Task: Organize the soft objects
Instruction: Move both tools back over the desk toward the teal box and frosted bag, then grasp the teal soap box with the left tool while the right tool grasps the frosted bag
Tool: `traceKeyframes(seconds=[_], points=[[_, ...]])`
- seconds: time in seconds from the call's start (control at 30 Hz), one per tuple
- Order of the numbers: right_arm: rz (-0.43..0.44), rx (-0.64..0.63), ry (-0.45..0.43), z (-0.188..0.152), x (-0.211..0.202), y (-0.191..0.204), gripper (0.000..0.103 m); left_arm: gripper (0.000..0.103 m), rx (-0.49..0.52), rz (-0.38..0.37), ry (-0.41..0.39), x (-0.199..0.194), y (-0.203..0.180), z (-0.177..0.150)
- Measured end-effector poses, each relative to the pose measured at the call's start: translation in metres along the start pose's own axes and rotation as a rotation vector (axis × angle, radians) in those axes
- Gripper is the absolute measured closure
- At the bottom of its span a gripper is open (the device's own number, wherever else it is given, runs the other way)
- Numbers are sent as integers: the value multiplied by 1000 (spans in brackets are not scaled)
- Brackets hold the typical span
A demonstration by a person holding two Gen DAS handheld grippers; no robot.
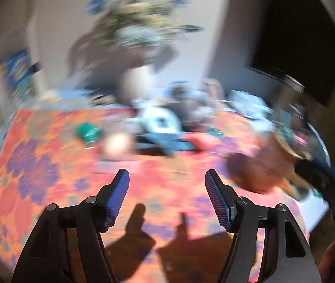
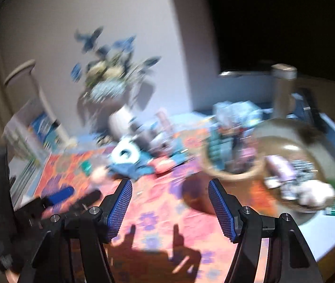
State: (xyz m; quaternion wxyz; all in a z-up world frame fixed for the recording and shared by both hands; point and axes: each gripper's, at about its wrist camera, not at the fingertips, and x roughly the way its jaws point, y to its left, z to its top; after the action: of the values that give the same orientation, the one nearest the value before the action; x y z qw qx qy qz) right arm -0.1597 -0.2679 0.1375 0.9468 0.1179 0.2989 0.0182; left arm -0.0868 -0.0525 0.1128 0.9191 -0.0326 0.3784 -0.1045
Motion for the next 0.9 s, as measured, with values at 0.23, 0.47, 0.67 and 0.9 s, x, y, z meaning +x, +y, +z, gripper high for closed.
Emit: traceKeyframes(seconds=[0.23, 0.47, 0.67, 0.9], points=[[108, -85, 147, -13, 82, 57, 38, 38, -191, 111, 36, 29, 113, 19], [251, -120, 251, -13, 157, 110, 38, 38, -497, 39, 138, 99, 181, 42], [289, -75, 308, -10, 210, 128, 36, 38, -482, 4, 203, 151, 177, 66], [299, 64, 328, -9, 244, 120, 20, 40, -462, 33, 185, 172, 170, 70]])
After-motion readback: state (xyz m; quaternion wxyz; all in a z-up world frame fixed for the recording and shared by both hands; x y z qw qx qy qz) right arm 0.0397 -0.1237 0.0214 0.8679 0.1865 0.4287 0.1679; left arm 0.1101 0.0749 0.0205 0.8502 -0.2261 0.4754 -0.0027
